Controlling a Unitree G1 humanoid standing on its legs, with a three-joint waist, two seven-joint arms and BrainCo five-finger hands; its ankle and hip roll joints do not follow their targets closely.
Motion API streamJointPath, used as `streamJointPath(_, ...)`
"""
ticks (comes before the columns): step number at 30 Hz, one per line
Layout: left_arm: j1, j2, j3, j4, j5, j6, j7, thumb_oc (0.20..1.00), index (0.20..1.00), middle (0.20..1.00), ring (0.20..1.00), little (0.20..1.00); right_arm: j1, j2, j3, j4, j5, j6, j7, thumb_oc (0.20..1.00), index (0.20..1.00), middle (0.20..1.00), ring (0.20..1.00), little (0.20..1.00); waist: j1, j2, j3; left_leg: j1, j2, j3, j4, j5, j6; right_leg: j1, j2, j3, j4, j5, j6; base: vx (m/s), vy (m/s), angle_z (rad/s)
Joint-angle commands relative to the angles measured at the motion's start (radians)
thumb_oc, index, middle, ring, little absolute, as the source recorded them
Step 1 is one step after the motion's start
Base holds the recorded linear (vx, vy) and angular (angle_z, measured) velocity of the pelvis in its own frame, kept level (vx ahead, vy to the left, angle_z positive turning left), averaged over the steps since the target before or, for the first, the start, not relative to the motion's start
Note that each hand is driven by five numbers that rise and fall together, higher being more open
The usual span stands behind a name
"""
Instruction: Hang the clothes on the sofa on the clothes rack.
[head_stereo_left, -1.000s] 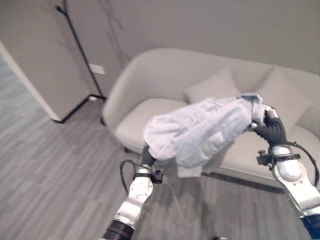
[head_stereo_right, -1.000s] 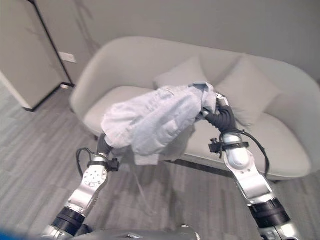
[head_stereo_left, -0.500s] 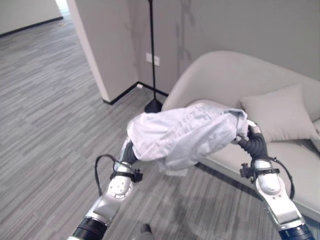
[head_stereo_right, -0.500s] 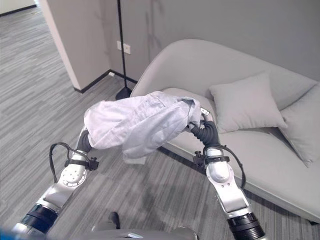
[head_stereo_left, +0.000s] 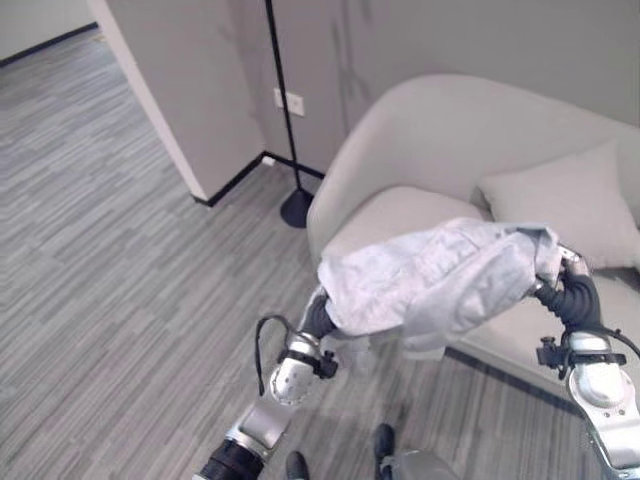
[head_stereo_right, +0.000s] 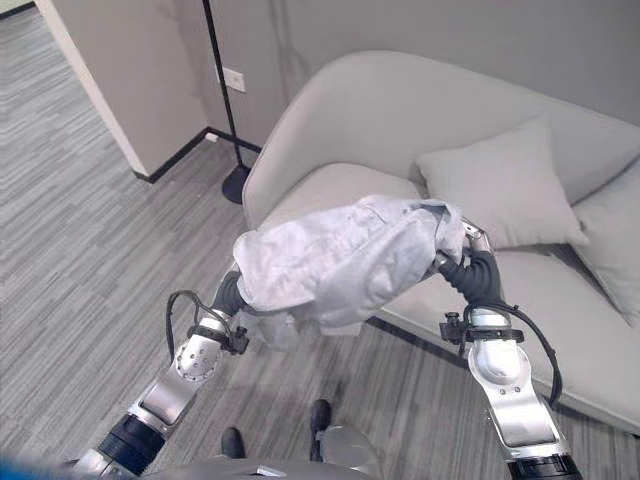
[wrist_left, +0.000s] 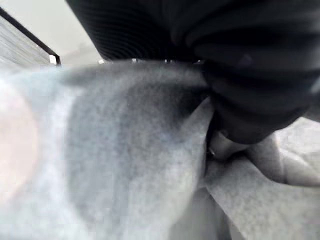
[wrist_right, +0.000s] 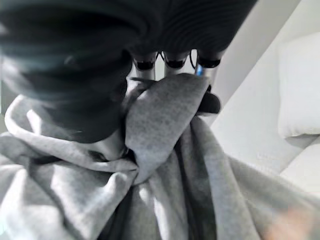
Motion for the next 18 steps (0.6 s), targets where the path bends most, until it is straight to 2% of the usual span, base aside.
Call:
streamJointPath(1, -0.033, 0.043, 0.033, -0.068, -0.018, -0.069, 0.023, 0.200, 0.200, 0.200, 0.200, 0.200, -0.073, -0.019, -0.039, -0.077, 0.015, -0.076, -0.017, 0.200, 0.200, 0.200, 0.200, 0.200, -0.014, -0.085, -0.046, -0.031, -0.082, 0.058, 0.358, -0.135, -0.021, 0.009, -0.012, 0.062, -0.007, 0.021, 0.006, 0.21, -0.132, 0.31)
streamJointPath(2, -0.036, 0.045, 0.035, -0.069, -0.014, -0.072, 0.033, 0.200, 0.200, 0.200, 0.200, 0.200, -0.076, -0.028, -0.034, -0.070, 0.006, -0.073, -0.023, 0.200, 0.200, 0.200, 0.200, 0.200, -0.008, -0.092, -0.045, -0.053, -0.058, 0.074, 0.424, -0.108, -0.039, 0.029, -0.015, 0.055, -0.016, 0.011, -0.002, 0.14, -0.089, 0.25)
streamJointPath(3, -0.036, 0.045, 0.035, -0.069, -0.013, -0.072, 0.034, 0.200, 0.200, 0.200, 0.200, 0.200, -0.078, -0.028, -0.032, -0.068, 0.005, -0.073, -0.025, 0.200, 0.200, 0.200, 0.200, 0.200, -0.008, -0.088, -0.043, -0.064, -0.048, 0.071, 0.446, -0.116, -0.042, 0.030, -0.008, 0.053, -0.018, 0.012, -0.006, 0.21, -0.123, 0.20)
streamJointPath(4, -0.034, 0.039, 0.044, -0.070, -0.018, -0.072, 0.058, 0.200, 0.200, 0.200, 0.200, 0.200, -0.081, -0.040, -0.024, -0.069, -0.014, -0.063, -0.034, 0.200, 0.200, 0.200, 0.200, 0.200, 0.003, -0.103, -0.043, -0.106, 0.006, 0.108, 0.521, -0.070, -0.051, 0.066, -0.021, 0.039, -0.032, 0.001, -0.011, 0.23, -0.107, 0.04)
streamJointPath(6, -0.020, 0.024, 0.058, -0.066, -0.026, -0.065, 0.072, 0.200, 0.200, 0.200, 0.200, 0.200, -0.062, -0.055, -0.025, -0.077, -0.047, -0.053, -0.042, 0.200, 0.200, 0.200, 0.200, 0.200, 0.011, -0.105, -0.049, -0.125, 0.080, 0.153, 0.507, -0.077, -0.032, 0.103, -0.028, 0.026, -0.043, -0.019, -0.014, 0.29, -0.061, 0.07)
streamJointPath(8, -0.010, 0.024, 0.062, -0.066, -0.020, -0.064, 0.075, 0.200, 0.200, 0.200, 0.200, 0.200, -0.055, -0.060, -0.028, -0.085, -0.058, -0.051, -0.043, 0.200, 0.200, 0.200, 0.200, 0.200, 0.018, -0.108, -0.053, -0.134, 0.085, 0.160, 0.462, -0.091, -0.020, 0.115, -0.035, 0.025, -0.046, -0.029, -0.011, 0.24, 0.025, 0.07)
streamJointPath(9, 0.003, 0.025, 0.062, -0.067, -0.007, -0.056, 0.085, 0.200, 0.200, 0.200, 0.200, 0.200, -0.060, -0.066, -0.016, -0.097, -0.067, -0.048, -0.039, 0.200, 0.200, 0.200, 0.200, 0.200, 0.038, -0.103, -0.061, -0.155, 0.067, 0.129, 0.334, -0.107, -0.004, 0.131, -0.039, 0.029, -0.046, -0.054, -0.004, 0.22, 0.045, 0.05)
streamJointPath(10, 0.004, 0.025, 0.062, -0.068, -0.007, -0.056, 0.085, 0.200, 0.200, 0.200, 0.200, 0.200, -0.059, -0.066, -0.016, -0.097, -0.067, -0.048, -0.039, 0.200, 0.200, 0.200, 0.200, 0.200, 0.036, -0.104, -0.063, -0.151, 0.062, 0.129, 0.325, -0.103, -0.003, 0.131, -0.042, 0.028, -0.046, -0.056, -0.003, 0.28, 0.070, 0.08)
streamJointPath(11, 0.006, 0.026, 0.059, -0.068, -0.001, -0.055, 0.085, 0.200, 0.200, 0.200, 0.200, 0.200, -0.064, -0.068, -0.011, -0.099, -0.067, -0.047, -0.038, 0.200, 0.200, 0.200, 0.200, 0.200, 0.044, -0.097, -0.063, -0.158, 0.055, 0.100, 0.257, -0.077, -0.007, 0.139, -0.044, 0.032, -0.042, -0.067, -0.003, 0.26, 0.110, 0.03)
streamJointPath(12, 0.006, 0.028, 0.054, -0.069, 0.007, -0.054, 0.089, 0.200, 0.200, 0.200, 0.200, 0.200, -0.075, -0.070, 0.001, -0.092, -0.074, -0.041, -0.043, 0.200, 0.200, 0.200, 0.200, 0.200, 0.061, -0.078, -0.061, -0.188, 0.060, 0.045, 0.141, 0.010, -0.026, 0.162, -0.038, 0.044, -0.039, -0.086, -0.003, 0.26, 0.099, 0.07)
streamJointPath(13, 0.005, 0.027, 0.054, -0.068, 0.007, -0.054, 0.089, 0.200, 0.200, 0.200, 0.200, 0.200, -0.077, -0.071, 0.003, -0.090, -0.075, -0.041, -0.045, 0.200, 0.200, 0.200, 0.200, 0.200, 0.057, -0.078, -0.062, -0.180, 0.056, 0.043, 0.116, 0.027, -0.029, 0.160, -0.038, 0.041, -0.039, -0.086, -0.005, 0.30, 0.110, -0.01)
streamJointPath(14, -0.001, 0.026, 0.049, -0.064, 0.010, -0.053, 0.096, 0.200, 0.200, 0.200, 0.200, 0.200, -0.088, -0.074, 0.012, -0.084, -0.076, -0.039, -0.049, 0.200, 0.200, 0.200, 0.200, 0.200, 0.065, -0.072, -0.058, -0.202, 0.071, 0.018, 0.065, 0.073, -0.043, 0.177, -0.037, 0.049, -0.035, -0.098, -0.005, 0.23, 0.072, -0.06)
streamJointPath(18, -0.016, 0.016, 0.032, -0.065, 0.013, -0.055, 0.101, 0.200, 0.200, 0.200, 0.200, 0.200, -0.112, -0.077, 0.033, -0.071, -0.075, -0.036, -0.059, 0.200, 0.200, 0.200, 0.200, 0.200, 0.077, -0.057, -0.056, -0.228, 0.116, -0.026, -0.049, 0.143, -0.077, 0.238, -0.047, 0.093, -0.016, -0.139, 0.011, 0.37, 0.123, -0.24)
